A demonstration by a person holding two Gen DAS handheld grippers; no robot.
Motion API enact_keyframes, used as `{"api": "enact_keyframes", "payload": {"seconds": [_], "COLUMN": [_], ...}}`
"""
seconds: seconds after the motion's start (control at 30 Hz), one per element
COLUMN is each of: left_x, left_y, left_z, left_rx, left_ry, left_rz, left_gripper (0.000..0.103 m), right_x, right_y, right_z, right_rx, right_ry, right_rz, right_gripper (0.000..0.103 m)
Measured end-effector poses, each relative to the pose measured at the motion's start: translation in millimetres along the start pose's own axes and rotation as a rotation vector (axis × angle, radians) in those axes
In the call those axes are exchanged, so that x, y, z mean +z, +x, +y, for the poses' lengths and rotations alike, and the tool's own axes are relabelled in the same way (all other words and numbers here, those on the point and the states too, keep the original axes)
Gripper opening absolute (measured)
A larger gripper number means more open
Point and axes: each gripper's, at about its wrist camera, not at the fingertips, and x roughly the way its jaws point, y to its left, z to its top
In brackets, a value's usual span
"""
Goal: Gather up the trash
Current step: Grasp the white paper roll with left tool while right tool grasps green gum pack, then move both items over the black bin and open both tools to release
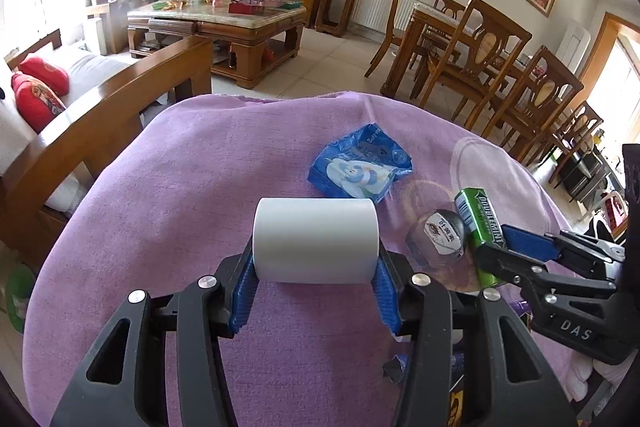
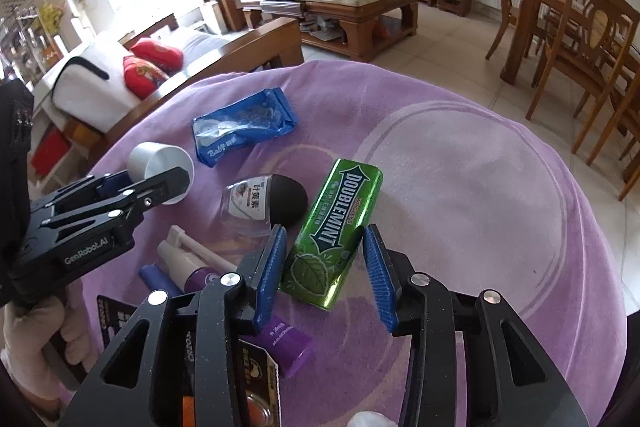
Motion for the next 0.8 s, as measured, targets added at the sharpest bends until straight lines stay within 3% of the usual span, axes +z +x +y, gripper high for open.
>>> {"api": "enact_keyframes", "payload": {"seconds": [0.23, 0.47, 0.6, 0.8], "left_x": [-0.6, -0.5, -2.2, -18.8], "left_y": [-12.4, -33.6, -54.5, -86.2], "left_z": [-3.5, -4.9, -19.4, -49.8], "left_rx": [-0.018, -0.073, -0.086, -0.139], "left_ry": [0.015, -0.020, 0.009, 0.060], "left_rz": [-0.053, -0.121, -0.173, -0.206], "left_gripper": [0.049, 0.049, 0.049, 0.049], "right_x": [-8.8, -27.6, -39.8, -53.2], "right_y": [-8.9, -48.3, -73.6, -66.8], "right_z": [-10.9, -20.6, -21.8, -32.1], "right_rx": [0.032, 0.080, 0.076, 0.032], "right_ry": [0.030, 0.065, 0.044, 0.037], "right_rz": [-0.020, -0.106, -0.147, -0.083], "right_gripper": [0.032, 0.032, 0.031, 0.031]}}
